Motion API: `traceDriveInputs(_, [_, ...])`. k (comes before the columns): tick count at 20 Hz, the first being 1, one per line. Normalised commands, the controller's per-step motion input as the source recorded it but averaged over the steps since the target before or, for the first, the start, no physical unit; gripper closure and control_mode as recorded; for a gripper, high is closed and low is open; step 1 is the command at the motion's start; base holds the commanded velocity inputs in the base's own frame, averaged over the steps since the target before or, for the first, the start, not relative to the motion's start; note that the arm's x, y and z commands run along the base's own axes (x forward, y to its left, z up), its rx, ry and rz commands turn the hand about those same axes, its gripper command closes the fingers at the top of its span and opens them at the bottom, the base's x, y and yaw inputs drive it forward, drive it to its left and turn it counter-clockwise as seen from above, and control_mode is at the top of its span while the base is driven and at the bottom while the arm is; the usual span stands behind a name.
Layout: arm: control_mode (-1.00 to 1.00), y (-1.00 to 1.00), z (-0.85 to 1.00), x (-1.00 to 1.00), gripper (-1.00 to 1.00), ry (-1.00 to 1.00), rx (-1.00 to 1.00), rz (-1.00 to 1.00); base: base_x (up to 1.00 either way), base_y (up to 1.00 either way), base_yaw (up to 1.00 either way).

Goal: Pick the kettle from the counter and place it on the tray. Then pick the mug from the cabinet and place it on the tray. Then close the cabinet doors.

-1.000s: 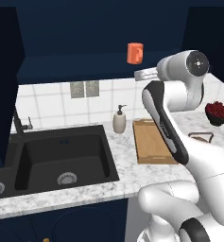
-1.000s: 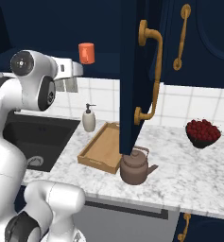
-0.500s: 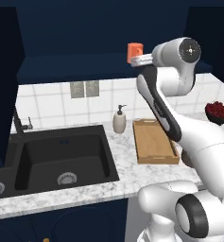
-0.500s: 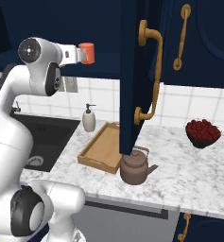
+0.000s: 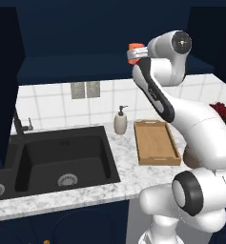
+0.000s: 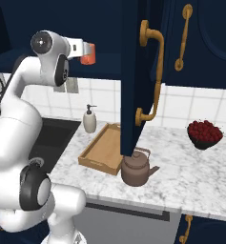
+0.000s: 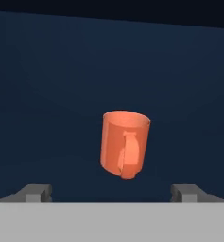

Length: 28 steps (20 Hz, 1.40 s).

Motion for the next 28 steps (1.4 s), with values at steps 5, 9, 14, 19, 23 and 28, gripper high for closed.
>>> traceDriveInputs(5, [-1.00, -0.27, -0.03, 0.51, -1.00, 0.00, 0.07, 0.08, 0.00, 0.00, 0.00])
traceDriveInputs(9, [-1.00, -0.29, -0.07, 0.48, -1.00, 0.00, 0.06, 0.06, 0.00, 0.00, 0.00])
traceDriveInputs(14, [-1.00, -0.01, -0.13, 0.30, -1.00, 0.01, 0.00, 0.00, 0.00, 0.00, 0.00])
traceDriveInputs(19, [-1.00, 0.00, -0.19, 0.25, -1.00, 0.01, 0.00, 0.00, 0.00, 0.00, 0.00])
traceDriveInputs(23, [-1.00, 0.14, -0.06, 0.27, -1.00, 0.03, 0.00, 0.00, 0.00, 0.00, 0.00])
traceDriveInputs(28, [-1.00, 0.13, -0.09, 0.26, 1.00, 0.07, 0.00, 0.00, 0.00, 0.00, 0.00])
